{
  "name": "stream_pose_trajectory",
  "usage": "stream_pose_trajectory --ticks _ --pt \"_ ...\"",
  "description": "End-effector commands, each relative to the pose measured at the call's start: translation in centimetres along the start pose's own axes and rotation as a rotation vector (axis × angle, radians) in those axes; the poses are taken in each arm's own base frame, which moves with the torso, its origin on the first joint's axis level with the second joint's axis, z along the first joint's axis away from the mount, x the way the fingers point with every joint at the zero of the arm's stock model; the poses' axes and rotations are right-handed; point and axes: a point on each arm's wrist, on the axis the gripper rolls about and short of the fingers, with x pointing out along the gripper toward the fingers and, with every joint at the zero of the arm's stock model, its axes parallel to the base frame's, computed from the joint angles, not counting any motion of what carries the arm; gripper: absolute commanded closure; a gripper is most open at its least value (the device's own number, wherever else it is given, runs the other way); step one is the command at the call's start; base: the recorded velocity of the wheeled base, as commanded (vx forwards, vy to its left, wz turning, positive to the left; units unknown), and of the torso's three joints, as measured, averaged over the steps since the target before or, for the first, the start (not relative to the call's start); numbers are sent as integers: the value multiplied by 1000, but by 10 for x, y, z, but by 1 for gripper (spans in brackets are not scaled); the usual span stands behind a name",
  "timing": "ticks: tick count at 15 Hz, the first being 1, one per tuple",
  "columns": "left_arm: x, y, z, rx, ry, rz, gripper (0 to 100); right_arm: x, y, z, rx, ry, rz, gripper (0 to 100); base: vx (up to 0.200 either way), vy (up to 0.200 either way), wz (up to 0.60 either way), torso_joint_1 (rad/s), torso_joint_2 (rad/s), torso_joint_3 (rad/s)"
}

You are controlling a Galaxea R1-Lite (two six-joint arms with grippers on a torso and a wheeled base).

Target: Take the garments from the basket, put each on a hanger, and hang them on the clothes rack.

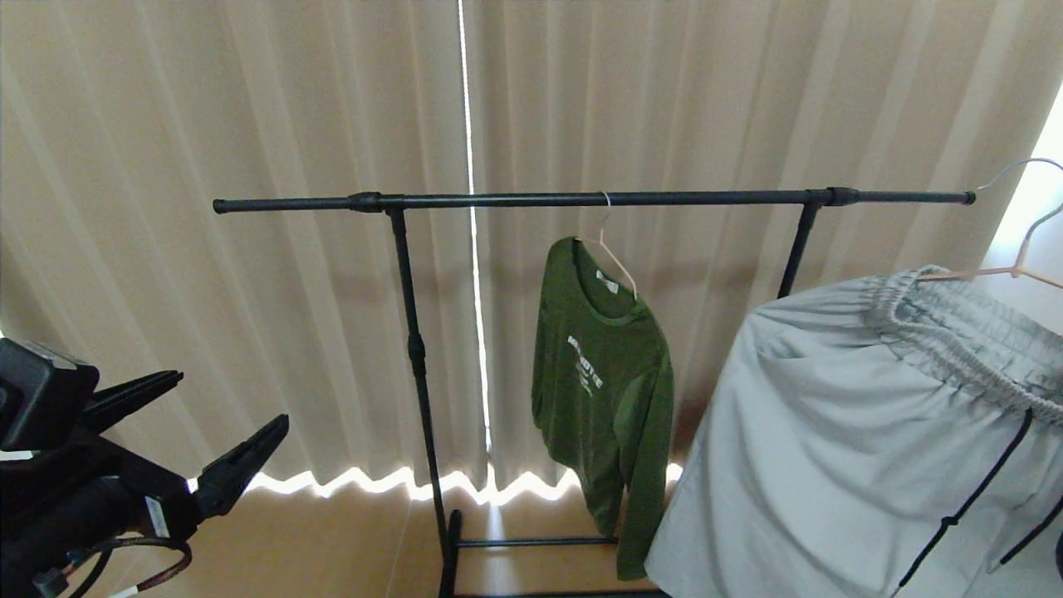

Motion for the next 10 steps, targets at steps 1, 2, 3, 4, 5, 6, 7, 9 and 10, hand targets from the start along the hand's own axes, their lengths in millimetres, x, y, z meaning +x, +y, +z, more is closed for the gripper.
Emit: stream_pose_trajectory --ticks 1,2,3,4,5,6,7,9,10 --pt "-1 0 -2 -2 6 1 0 2 -6 1 3 6 -44 100 0 0 0 0 0 0" --pt "-4 -1 -5 -2 11 0 0 10 -6 2 2 26 -74 100 0 0 0 0 0 0" --pt "-6 -2 -6 0 7 -2 0 17 -6 4 1 42 -86 100 0 0 0 0 0 0" --pt "-8 -1 -5 -3 0 0 0 24 -6 6 3 43 -91 100 200 0 0 -2 2 7" --pt "-8 -1 -4 -3 -5 5 0 27 -6 8 4 36 -91 100 200 0 0 2 -7 2" --pt "-10 0 -2 -4 -18 10 0 34 -5 9 5 26 -93 100 200 0 0 12 2 -2" --pt "-11 0 -3 -4 -16 11 0 36 -5 9 5 26 -93 100 200 0 0 2 2 7" --pt "-11 -1 -7 -5 -2 7 0 38 -4 8 9 30 -84 100 200 0 0 -7 0 0" --pt "-11 -1 -6 -5 -6 8 0 42 -3 8 10 38 -79 100 200 0 0 2 2 -7"
